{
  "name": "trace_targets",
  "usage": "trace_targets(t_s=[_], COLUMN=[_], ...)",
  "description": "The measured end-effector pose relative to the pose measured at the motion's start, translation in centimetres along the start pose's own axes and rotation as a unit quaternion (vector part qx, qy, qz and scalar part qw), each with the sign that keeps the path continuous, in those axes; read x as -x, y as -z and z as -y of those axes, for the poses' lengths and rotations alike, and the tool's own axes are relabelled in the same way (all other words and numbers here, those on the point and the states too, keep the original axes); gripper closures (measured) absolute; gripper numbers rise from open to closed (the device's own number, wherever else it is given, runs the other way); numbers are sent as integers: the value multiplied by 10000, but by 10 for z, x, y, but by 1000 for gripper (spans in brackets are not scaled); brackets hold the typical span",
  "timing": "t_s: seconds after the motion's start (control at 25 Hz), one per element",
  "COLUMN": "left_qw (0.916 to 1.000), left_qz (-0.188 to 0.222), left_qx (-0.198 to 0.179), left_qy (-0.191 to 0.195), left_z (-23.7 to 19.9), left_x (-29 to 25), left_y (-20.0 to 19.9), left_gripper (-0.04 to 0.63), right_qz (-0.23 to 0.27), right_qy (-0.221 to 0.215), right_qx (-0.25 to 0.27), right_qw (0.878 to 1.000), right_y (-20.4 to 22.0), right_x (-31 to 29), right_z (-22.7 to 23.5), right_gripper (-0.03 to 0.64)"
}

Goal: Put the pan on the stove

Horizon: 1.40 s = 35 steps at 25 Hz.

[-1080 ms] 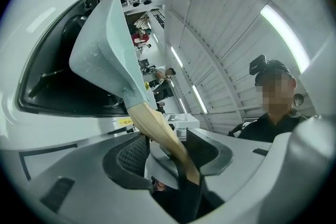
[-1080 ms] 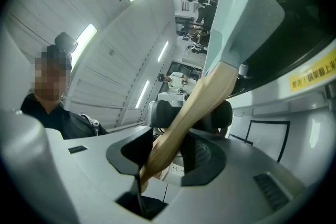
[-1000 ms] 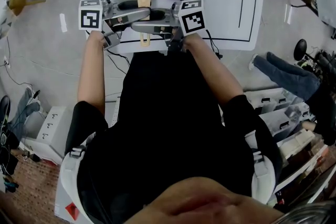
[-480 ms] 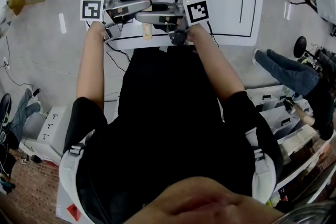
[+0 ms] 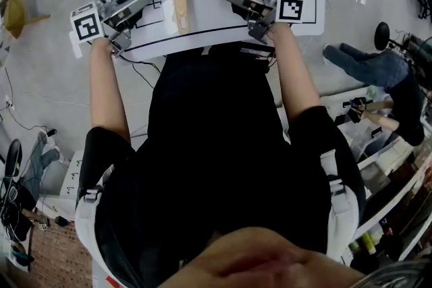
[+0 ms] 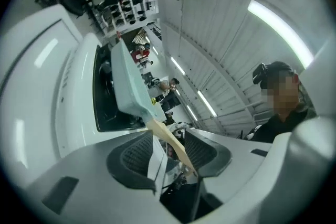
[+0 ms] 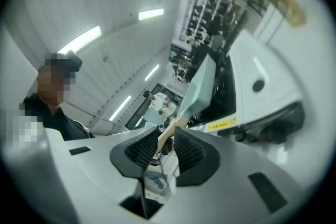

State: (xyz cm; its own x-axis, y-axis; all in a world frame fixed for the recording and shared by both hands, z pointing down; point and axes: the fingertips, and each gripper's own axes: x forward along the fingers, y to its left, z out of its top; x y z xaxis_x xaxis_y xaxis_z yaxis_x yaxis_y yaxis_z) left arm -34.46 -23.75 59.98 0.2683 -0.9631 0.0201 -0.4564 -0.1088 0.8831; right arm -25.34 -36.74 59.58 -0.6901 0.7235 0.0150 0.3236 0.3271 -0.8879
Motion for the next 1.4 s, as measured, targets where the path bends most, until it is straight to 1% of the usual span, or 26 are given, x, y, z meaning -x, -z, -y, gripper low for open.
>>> trace_targets(t_s=[0.04,0.08,0.12,0.16,0.24,0.32,0.4,0.44,0.52,0.6,0.64,0.68,0.72,0.76,0.84,0.88,0.92,0.96,1.0,1.04,1.12,1.24,1.28,1.36,1.4], left_qw=[9995,9980,9957,9925,9835,9703,9527,9425,9191,8925,8798,8701,8654,8655,8697,8668,8583,8466,8368,8321,8333,8325,8351,8444,8477], left_qz=[101,202,302,408,648,973,1337,1480,1674,1812,1861,1880,1873,1855,1822,1821,1833,1854,1872,1880,1850,1770,1752,1697,1649], left_qx=[-273,-546,-812,-1080,-1626,-2142,-2621,-2861,-3371,-3869,-4083,-4243,-4327,-4339,-4311,-4378,-4531,-4724,-4880,-4960,-4975,-5003,-4960,-4822,-4783], left_qy=[-130,-246,-332,-392,-450,-563,-764,-887,-1164,-1447,-1571,-1660,-1696,-1679,-1569,-1546,-1564,-1605,-1631,-1620,-1544,-1589,-1610,-1601,-1595], left_z=[9,20,30,41,61,81,104,116,138,156,167,177,188,199,219,228,238,249,258,267,279,290,293,297,299], left_x=[4,7,9,11,12,14,17,19,17,5,-1,-7,-12,-16,-24,-27,-29,-30,-30,-30,-30,-26,-24,-18,-15], left_y=[-7,-13,-20,-25,-36,-46,-54,-55,-55,-59,-58,-53,-45,-36,-16,-5,6,17,28,39,62,100,112,134,145], left_gripper=[412,455,488,516,560,577,578,578,578,578,578,578,578,578,578,578,578,578,578,578,578,578,578,578,578], right_qz=[257,515,775,1027,1448,1737,1908,1991,2181,2292,2296,2293,2313,2365,2525,2598,2655,2703,2751,2798,2882,3012,3074,3182,3204], right_qy=[160,320,497,689,1117,1606,1979,2123,2356,2628,2781,2899,2961,2973,2963,2987,3030,3077,3115,3140,3186,3261,3254,3219,3217], right_qx=[413,866,1306,1719,2485,3087,3672,3925,4350,4675,4797,4895,4967,5004,5002,4992,4985,4974,4948,4906,4829,4787,4756,4691,4673], right_qw=[9987,9944,9872,9773,9512,9213,8886,8725,8413,8123,7999,7898,7824,7780,7735,7708,7676,7647,7632,7632,7630,7575,7573,7583,7586], right_y=[-11,-23,-33,-43,-56,-60,-62,-61,-60,-65,-64,-60,-53,-44,-24,-14,-4,7,19,31,56,96,108,133,144], right_x=[14,26,39,49,66,82,92,95,103,113,118,123,127,132,142,149,156,163,170,176,191,214,220,227,228], right_z=[-8,-19,-30,-40,-58,-72,-96,-110,-135,-152,-159,-166,-175,-185,-201,-208,-214,-220,-224,-227,-234,-244,-247,-255,-258], right_gripper=[525,553,566,573,579,581,583,583,582,581,581,581,581,581,581,581,583,583,583,583,583,583,583,584,584])
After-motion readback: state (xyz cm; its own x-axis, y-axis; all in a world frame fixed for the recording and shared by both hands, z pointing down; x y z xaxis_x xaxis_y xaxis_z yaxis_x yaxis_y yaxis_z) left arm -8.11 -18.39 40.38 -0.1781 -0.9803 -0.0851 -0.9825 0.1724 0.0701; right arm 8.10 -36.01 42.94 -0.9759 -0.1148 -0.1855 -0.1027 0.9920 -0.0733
